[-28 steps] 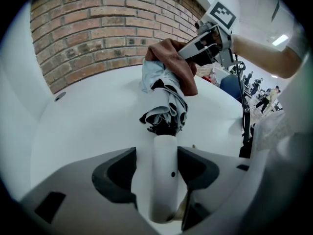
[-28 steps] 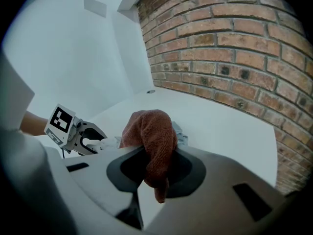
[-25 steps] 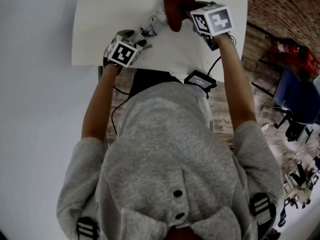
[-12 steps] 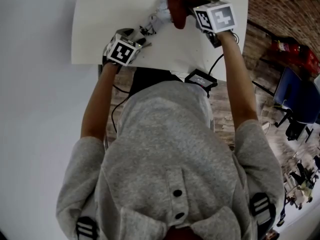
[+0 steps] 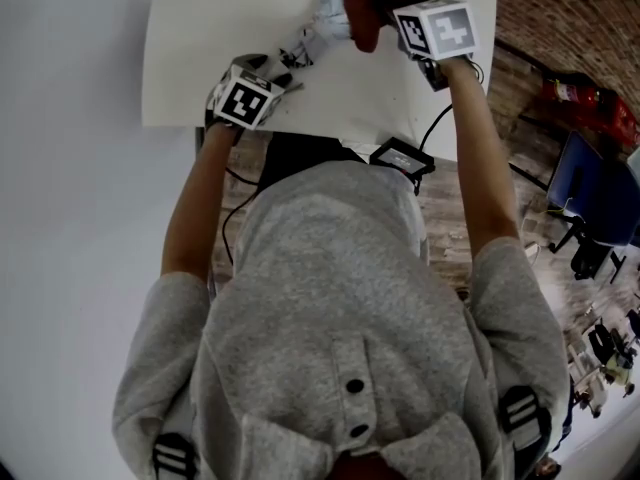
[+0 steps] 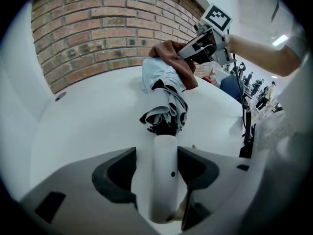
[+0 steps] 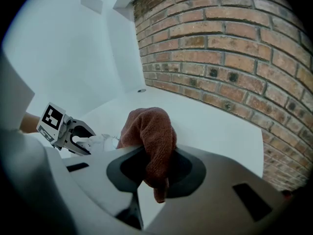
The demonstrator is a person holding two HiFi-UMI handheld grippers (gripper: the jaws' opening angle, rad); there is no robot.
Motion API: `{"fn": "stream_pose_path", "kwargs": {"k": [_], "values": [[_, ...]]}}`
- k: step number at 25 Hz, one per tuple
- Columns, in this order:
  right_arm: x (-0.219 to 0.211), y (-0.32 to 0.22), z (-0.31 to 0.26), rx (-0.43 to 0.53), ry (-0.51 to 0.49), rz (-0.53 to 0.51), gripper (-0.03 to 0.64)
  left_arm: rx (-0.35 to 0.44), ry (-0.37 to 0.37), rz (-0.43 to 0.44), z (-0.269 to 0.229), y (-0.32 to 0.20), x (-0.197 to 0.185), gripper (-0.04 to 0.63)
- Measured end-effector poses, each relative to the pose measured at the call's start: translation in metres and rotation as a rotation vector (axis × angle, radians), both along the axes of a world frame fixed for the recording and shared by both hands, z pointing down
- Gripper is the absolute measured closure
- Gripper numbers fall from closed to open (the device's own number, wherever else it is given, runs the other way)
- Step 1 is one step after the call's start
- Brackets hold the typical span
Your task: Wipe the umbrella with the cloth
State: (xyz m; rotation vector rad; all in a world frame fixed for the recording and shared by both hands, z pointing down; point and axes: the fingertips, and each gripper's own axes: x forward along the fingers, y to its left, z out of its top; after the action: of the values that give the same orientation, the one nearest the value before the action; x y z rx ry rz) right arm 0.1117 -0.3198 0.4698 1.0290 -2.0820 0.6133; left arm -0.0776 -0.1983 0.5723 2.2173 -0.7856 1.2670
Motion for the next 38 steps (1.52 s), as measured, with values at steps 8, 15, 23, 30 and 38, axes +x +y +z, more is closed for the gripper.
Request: {"fn": "stream_pose_path", "kwargs": {"k": [8, 15, 23, 30, 38], "values": [[0.016, -0.013, -0.009, 0.030, 0.069, 0.022, 0.535, 0.030, -0.025, 0.007, 0.001, -0.004, -0.005, 0.328], [0.033, -0.038, -0.031, 0.091, 0.131, 0.058, 0.537, 0.033, -0.010, 0.010, -0.006, -0.004, -0.002, 0.328], [0.032, -0.051, -0.059, 0.167, 0.169, 0.063, 0.537, 0.038, -0.004, 0.014, -0.011, -0.003, -0.002, 0.328], [0.009, -0.025, -0.042, 0.150, 0.171, -0.009, 0.537, 0.034, -0.008, 0.007, -0.009, -0.002, -0.003, 0.328], [-0.028, 0.005, -0.017, 0.096, 0.128, -0.073, 0.537, 0.034, -0.014, -0.001, -0.008, -0.002, -0.004, 0.328]]}}
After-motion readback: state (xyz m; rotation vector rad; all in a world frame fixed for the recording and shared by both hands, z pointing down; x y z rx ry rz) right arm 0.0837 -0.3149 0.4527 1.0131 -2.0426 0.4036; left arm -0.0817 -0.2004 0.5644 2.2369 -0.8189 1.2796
